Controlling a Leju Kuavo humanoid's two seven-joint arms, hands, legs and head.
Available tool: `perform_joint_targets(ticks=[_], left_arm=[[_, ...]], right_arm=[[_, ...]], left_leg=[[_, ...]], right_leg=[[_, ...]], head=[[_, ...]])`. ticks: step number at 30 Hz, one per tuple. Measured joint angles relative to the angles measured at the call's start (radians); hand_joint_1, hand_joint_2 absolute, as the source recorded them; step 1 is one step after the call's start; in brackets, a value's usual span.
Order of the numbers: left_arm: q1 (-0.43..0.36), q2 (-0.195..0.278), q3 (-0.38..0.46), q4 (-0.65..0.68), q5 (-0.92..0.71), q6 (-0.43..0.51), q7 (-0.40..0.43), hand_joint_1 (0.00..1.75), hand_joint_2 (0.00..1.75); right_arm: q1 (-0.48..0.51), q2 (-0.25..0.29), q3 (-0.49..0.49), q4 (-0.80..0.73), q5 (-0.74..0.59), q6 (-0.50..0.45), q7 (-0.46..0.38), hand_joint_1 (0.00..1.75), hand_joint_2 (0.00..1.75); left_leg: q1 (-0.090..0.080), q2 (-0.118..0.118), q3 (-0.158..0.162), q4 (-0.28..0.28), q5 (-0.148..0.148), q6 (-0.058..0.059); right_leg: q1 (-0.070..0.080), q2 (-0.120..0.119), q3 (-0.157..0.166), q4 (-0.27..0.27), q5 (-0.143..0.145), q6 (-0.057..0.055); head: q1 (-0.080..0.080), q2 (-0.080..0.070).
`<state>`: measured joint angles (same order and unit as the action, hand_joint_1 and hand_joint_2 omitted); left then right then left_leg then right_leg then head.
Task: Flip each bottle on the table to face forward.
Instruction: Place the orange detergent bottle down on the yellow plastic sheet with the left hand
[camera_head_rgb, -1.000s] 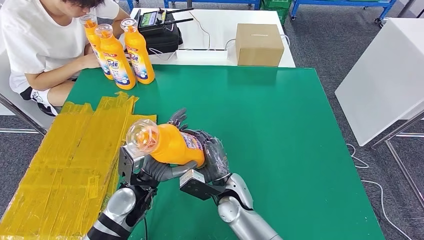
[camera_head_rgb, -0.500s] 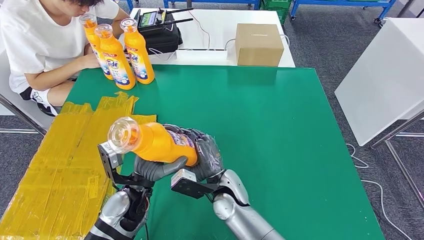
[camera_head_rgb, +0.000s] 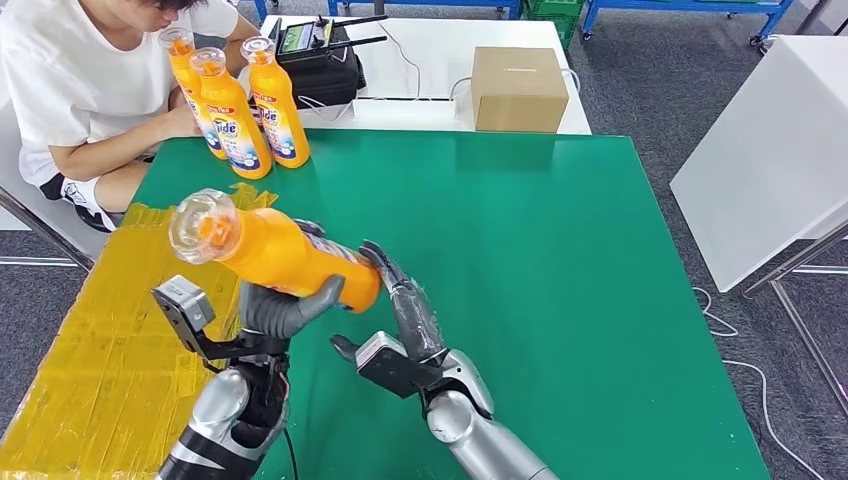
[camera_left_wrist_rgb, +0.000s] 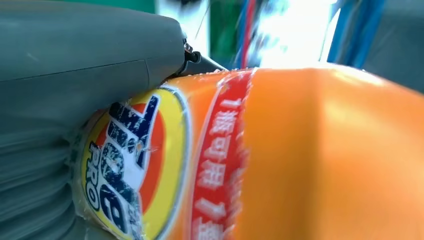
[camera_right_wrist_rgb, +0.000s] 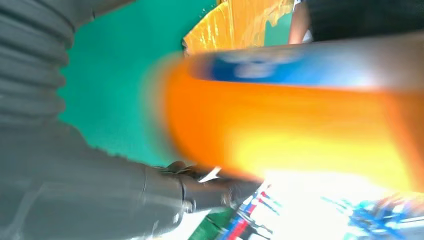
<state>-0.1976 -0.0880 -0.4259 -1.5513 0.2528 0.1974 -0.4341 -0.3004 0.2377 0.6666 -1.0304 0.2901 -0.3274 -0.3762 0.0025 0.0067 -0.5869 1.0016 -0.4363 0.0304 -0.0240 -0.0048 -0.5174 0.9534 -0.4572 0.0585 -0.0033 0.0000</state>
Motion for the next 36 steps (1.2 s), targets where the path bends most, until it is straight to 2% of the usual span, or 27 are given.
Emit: perform_joint_targets(ticks=[4, 7, 11, 14, 16, 18, 24, 29, 36], left_arm=[[-0.037, 0.010, 0.045, -0.001, -0.133, 0.106, -0.016, 1.75, 1.75], [-0.057, 0.029, 0.063, 0.009, -0.315, 0.205, -0.010, 1.75, 1.75], [-0.080, 0.070, 0.086, 0.049, -0.736, 0.364, 0.081, 1.75, 1.75], [-0.096, 0.100, 0.098, 0.094, -1.065, 0.397, 0.209, 1.75, 1.75], [-0.107, 0.121, 0.103, 0.131, -1.289, 0.378, 0.315, 1.75, 1.75], [-0.115, 0.139, 0.107, 0.167, -1.431, 0.356, 0.386, 1.75, 1.75], [-0.131, 0.163, 0.112, 0.226, -1.497, 0.316, 0.434, 1.75, 1.75], [-0.174, 0.186, 0.104, 0.320, -1.647, 0.101, 0.544, 1.75, 1.75], [-0.274, 0.214, 0.067, 0.582, -1.677, -0.089, 0.567, 1.75, 1.75]], right_arm=[[0.043, -0.018, -0.051, -0.054, -0.066, 0.019, -0.007, 0.00, 0.00], [0.076, -0.033, -0.094, -0.123, -0.111, 0.025, -0.012, 0.00, 0.00], [0.127, -0.057, -0.154, -0.254, -0.141, 0.034, -0.022, 0.00, 1.75], [0.160, -0.072, -0.189, -0.353, -0.142, 0.037, -0.024, 0.00, 1.75], [0.179, -0.079, -0.206, -0.410, -0.133, 0.033, -0.025, 0.00, 1.75], [0.194, -0.085, -0.220, -0.457, -0.122, 0.029, -0.024, 0.00, 1.75], [0.217, -0.098, -0.240, -0.534, -0.114, 0.027, -0.022, 0.00, 1.75], [0.238, -0.101, -0.263, -0.590, -0.081, 0.020, -0.024, 0.00, 1.75], [0.275, -0.106, -0.312, -0.678, -0.036, 0.023, -0.009, 0.00, 1.75]], left_leg=[[0.000, 0.000, 0.000, 0.000, 0.000, 0.000], [0.000, 0.000, 0.000, 0.000, 0.000, 0.000], [0.000, 0.000, 0.000, 0.000, 0.000, 0.000], [0.000, 0.000, 0.000, 0.000, 0.000, 0.000], [0.000, 0.000, 0.000, 0.000, 0.000, 0.000], [0.000, 0.000, 0.000, 0.000, 0.000, 0.000], [0.000, 0.000, 0.000, 0.000, 0.000, 0.000], [0.000, 0.001, 0.000, 0.000, 0.000, 0.000], [0.000, 0.001, -0.001, 0.000, 0.000, 0.000]], right_leg=[[0.000, 0.000, 0.000, 0.000, 0.000, 0.000], [0.000, 0.000, 0.000, 0.000, 0.000, 0.000], [0.000, 0.000, 0.000, 0.000, 0.000, 0.000], [0.000, 0.000, 0.000, 0.000, 0.000, 0.000], [0.000, 0.000, 0.000, 0.000, 0.000, 0.000], [0.000, 0.000, 0.000, 0.000, 0.000, 0.000], [0.000, 0.000, 0.000, 0.000, 0.000, 0.000], [0.000, 0.001, -0.001, 0.000, 0.000, 0.000], [0.000, 0.001, -0.002, 0.000, 0.000, 0.000]], head=[[0.000, 0.000], [0.000, 0.000], [0.000, 0.000], [0.000, 0.000], [0.000, 0.000], [0.000, 0.000], [0.000, 0.000], [0.000, 0.000], [0.000, 0.000]])
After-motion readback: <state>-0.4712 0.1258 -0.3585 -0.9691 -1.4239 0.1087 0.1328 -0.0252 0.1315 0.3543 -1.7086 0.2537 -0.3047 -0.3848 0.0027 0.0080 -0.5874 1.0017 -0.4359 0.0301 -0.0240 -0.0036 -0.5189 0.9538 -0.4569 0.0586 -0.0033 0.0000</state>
